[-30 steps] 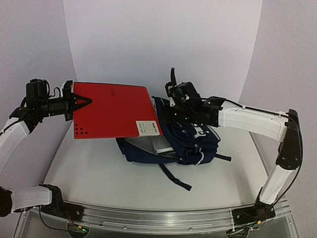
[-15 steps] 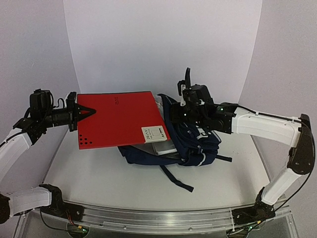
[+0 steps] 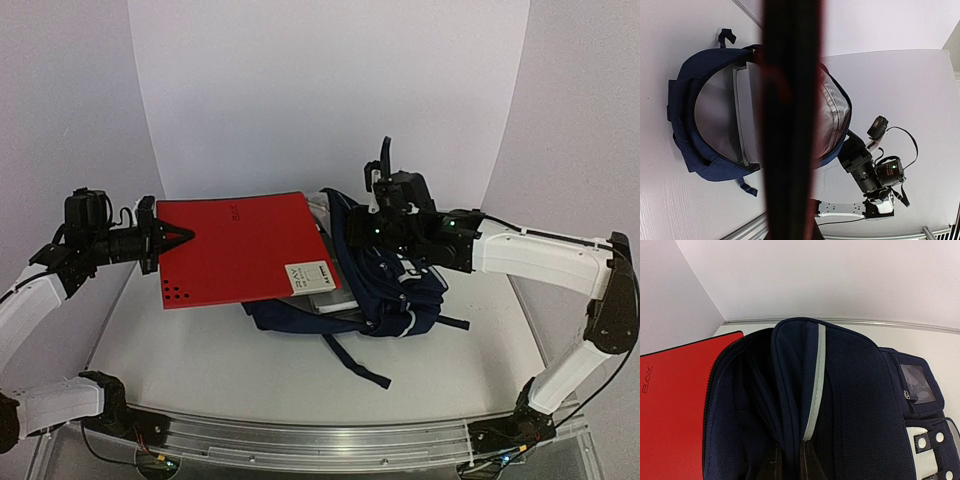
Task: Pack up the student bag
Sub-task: Place the files in the student bag.
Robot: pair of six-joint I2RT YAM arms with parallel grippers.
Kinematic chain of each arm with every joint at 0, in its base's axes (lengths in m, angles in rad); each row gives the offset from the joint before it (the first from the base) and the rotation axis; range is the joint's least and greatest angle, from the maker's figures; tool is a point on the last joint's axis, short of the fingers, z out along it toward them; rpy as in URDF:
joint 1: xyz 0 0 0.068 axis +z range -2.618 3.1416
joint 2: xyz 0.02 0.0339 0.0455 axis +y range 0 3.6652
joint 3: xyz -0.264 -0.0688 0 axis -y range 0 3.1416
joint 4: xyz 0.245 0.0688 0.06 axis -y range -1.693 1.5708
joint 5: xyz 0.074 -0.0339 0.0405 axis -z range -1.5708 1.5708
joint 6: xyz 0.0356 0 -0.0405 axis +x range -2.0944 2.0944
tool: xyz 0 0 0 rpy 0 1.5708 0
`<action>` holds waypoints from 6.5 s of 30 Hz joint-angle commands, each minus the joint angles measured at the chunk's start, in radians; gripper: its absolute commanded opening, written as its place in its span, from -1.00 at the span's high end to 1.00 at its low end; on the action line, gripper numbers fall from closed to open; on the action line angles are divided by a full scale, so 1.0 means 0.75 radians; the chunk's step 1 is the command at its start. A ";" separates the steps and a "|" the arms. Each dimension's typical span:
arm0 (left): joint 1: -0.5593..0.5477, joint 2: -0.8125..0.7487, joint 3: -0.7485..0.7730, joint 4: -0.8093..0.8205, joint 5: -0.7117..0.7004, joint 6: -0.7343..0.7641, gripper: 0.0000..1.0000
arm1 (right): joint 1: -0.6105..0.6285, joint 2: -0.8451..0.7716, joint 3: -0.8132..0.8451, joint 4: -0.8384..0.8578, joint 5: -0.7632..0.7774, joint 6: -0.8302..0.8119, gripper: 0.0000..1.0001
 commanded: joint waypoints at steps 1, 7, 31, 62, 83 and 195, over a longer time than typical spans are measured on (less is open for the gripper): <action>0.004 0.041 -0.034 0.005 -0.057 -0.032 1.00 | 0.013 -0.157 0.057 0.315 0.071 0.024 1.00; 0.004 0.034 0.009 -0.127 -0.089 0.047 1.00 | 0.013 -0.194 0.042 0.317 0.129 0.019 1.00; 0.006 -0.011 0.196 -0.120 0.034 0.060 1.00 | 0.013 -0.238 -0.001 0.343 0.143 0.037 1.00; -0.194 0.584 0.184 0.539 0.080 -0.063 0.99 | 0.013 -0.295 -0.049 0.357 0.069 0.059 1.00; -0.505 1.046 0.365 0.947 -0.234 -0.039 1.00 | 0.022 -0.159 0.004 0.423 -0.076 0.113 1.00; -0.439 1.509 0.559 0.675 -0.248 0.363 0.24 | 0.118 -0.052 0.065 0.087 0.366 -0.084 -0.96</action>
